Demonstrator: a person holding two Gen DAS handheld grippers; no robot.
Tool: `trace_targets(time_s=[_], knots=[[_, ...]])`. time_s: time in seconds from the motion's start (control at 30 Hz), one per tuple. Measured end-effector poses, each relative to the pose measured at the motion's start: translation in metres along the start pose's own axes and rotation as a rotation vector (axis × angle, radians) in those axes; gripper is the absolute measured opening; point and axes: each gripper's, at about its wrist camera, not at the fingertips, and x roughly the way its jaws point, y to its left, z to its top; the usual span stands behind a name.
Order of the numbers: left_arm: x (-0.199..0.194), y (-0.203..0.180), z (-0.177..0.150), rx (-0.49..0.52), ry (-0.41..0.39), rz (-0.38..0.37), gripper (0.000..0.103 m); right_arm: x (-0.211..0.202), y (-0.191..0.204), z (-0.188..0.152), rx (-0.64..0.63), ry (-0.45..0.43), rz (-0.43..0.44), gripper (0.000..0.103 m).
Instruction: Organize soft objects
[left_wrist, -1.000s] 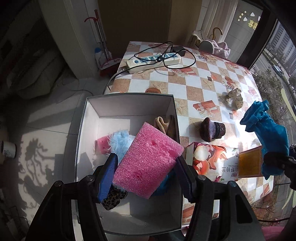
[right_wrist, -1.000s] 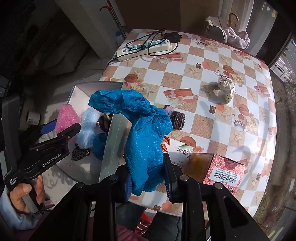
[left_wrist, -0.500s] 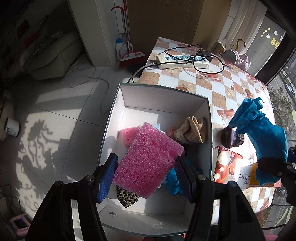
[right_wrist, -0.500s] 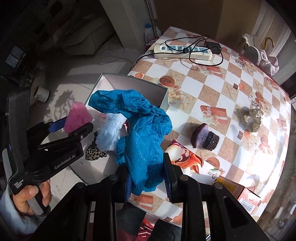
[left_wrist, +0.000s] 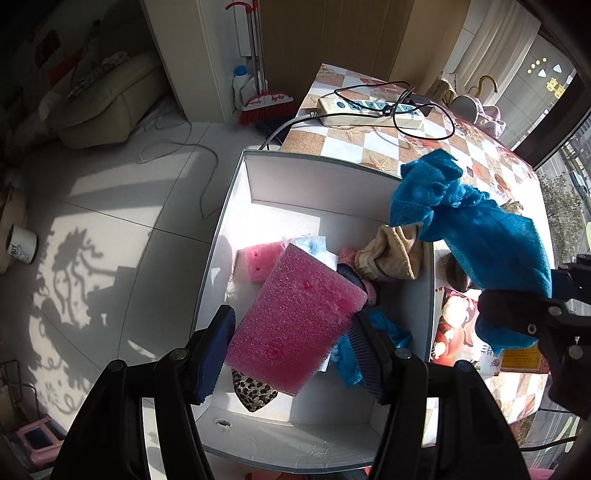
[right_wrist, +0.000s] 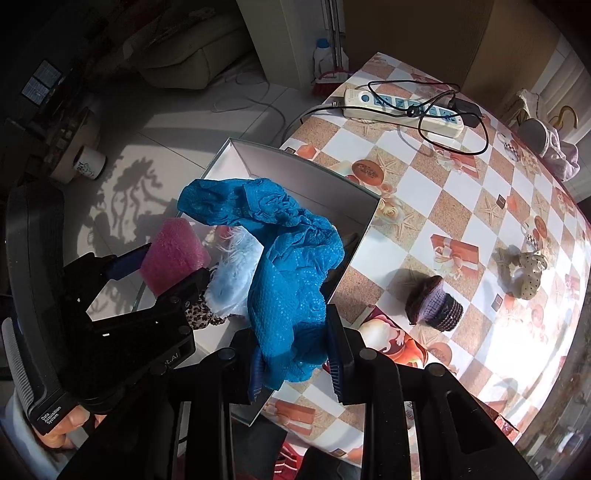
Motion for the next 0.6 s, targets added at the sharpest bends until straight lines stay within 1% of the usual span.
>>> trace_targets(time_s=[0.6], knots=[[0.007,0.005,-0.003,-0.003,0.027,0.009,0.066,0.014,0.016,0.015,-0.042,0.02,-0.001,0.03]])
